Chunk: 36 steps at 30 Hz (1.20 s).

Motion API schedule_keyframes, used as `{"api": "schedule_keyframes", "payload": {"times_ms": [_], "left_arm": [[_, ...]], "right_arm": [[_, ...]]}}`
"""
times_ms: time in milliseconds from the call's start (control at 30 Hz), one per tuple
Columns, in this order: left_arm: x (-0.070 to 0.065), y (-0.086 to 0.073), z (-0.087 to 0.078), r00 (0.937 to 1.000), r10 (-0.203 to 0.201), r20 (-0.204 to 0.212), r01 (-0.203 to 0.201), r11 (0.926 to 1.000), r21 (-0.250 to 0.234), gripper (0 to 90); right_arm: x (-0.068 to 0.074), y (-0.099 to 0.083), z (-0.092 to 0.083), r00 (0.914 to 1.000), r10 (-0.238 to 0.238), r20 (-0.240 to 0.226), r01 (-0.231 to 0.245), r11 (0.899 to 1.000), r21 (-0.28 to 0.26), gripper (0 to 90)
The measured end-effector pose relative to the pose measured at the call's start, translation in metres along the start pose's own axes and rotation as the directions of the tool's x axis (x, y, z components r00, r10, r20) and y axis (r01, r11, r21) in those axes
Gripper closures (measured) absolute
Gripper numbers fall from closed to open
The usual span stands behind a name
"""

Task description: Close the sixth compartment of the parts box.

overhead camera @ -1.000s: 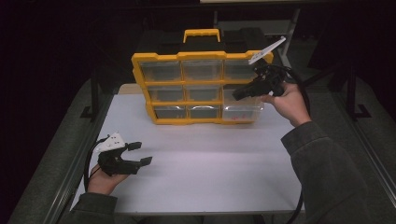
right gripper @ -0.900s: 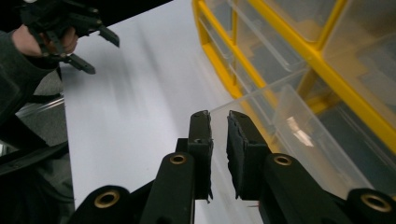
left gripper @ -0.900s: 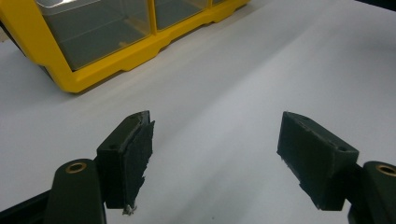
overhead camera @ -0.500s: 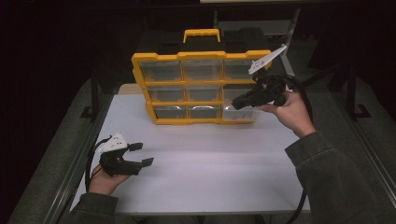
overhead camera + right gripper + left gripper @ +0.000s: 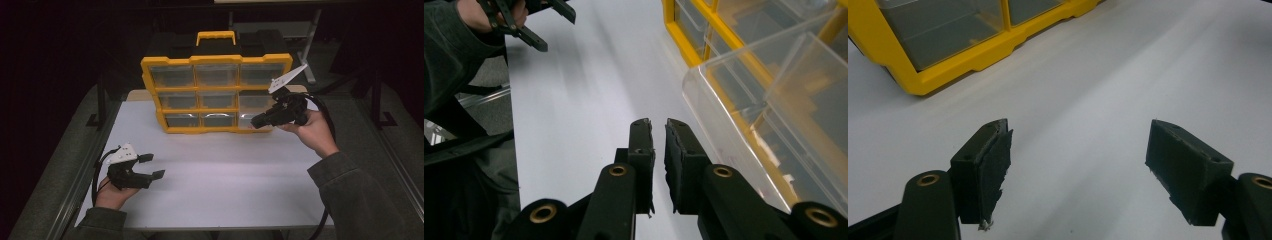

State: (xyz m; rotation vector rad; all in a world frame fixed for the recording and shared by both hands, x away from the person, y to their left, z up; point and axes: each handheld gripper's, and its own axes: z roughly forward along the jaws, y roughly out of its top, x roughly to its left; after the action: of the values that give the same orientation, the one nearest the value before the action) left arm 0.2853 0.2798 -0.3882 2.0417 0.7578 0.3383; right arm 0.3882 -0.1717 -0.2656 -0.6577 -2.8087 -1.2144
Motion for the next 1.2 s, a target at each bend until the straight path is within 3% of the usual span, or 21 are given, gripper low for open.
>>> {"api": "schedule_keyframes", "payload": {"times_ms": [200, 700, 1200], "left_arm": [[-0.001, 0.000, 0.003, 1.0000, -0.005, 0.003, 0.005, 1.0000, 0.006, 25.6], [-0.001, 0.002, -0.001, 1.0000, -0.006, -0.005, 0.006, 1.0000, -0.001, 25.5], [-0.002, 0.001, 0.000, 0.9998, -0.017, -0.009, 0.017, 0.9999, -0.003, 25.2]], "right_arm": [[-0.007, -0.010, 0.007, 0.9993, -0.010, 0.036, 0.008, 0.999, 0.046, 84.1], [-0.013, -0.007, 0.015, 0.9973, -0.024, 0.069, 0.018, 0.995, 0.094, 88.6], [-0.017, -0.006, 0.018, 0.9954, -0.032, 0.090, 0.024, 0.995, 0.097, 88.8]]}}
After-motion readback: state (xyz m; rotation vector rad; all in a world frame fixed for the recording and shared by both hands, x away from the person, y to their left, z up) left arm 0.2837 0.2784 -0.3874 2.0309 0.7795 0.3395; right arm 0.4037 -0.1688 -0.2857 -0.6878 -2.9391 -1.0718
